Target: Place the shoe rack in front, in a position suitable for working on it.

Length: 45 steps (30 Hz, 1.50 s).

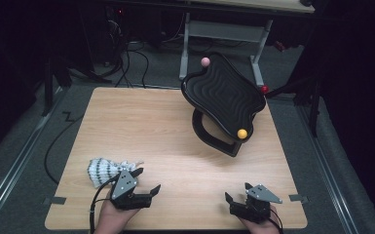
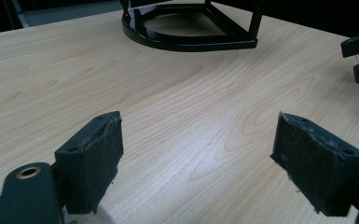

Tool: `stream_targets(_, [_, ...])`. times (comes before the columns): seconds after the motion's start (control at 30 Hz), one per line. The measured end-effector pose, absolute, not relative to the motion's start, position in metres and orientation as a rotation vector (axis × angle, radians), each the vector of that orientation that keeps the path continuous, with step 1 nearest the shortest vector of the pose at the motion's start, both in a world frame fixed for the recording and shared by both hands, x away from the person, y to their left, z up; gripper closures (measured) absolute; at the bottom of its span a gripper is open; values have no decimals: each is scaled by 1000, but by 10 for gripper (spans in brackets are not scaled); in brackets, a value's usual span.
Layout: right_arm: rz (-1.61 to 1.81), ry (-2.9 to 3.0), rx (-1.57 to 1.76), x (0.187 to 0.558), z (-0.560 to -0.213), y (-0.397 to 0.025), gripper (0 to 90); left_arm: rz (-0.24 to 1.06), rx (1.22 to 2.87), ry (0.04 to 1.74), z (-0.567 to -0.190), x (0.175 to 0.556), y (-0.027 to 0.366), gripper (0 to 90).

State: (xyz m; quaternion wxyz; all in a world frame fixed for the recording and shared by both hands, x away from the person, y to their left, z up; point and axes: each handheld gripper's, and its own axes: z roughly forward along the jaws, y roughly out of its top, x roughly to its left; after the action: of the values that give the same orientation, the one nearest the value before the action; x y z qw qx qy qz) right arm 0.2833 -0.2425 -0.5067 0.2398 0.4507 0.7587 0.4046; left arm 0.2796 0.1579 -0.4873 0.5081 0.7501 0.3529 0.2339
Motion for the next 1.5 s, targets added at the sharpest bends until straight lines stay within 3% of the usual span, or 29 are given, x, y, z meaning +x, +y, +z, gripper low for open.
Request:
stream_targets(0.57, [1103,2115,1236,284,-507,-248,223,514,1819,852,-486,284,155,185])
stream_targets(0.83, [1106,2089,1222,292,-508,-243,204,499,1813,873,-483,280,159,191])
stream_targets(1.07, [1092,2097,1205,305,-507,-233,196,576,1854,881,-481,269,165,185])
stream_targets(1.2, [1105,2071,1199,312,-504,-229,238,644,1907,917,-475,262,168,171])
stream_targets(1.5, [1105,2009,1210,340,-494,-230,282,668,1949,952,-476,256,171,124])
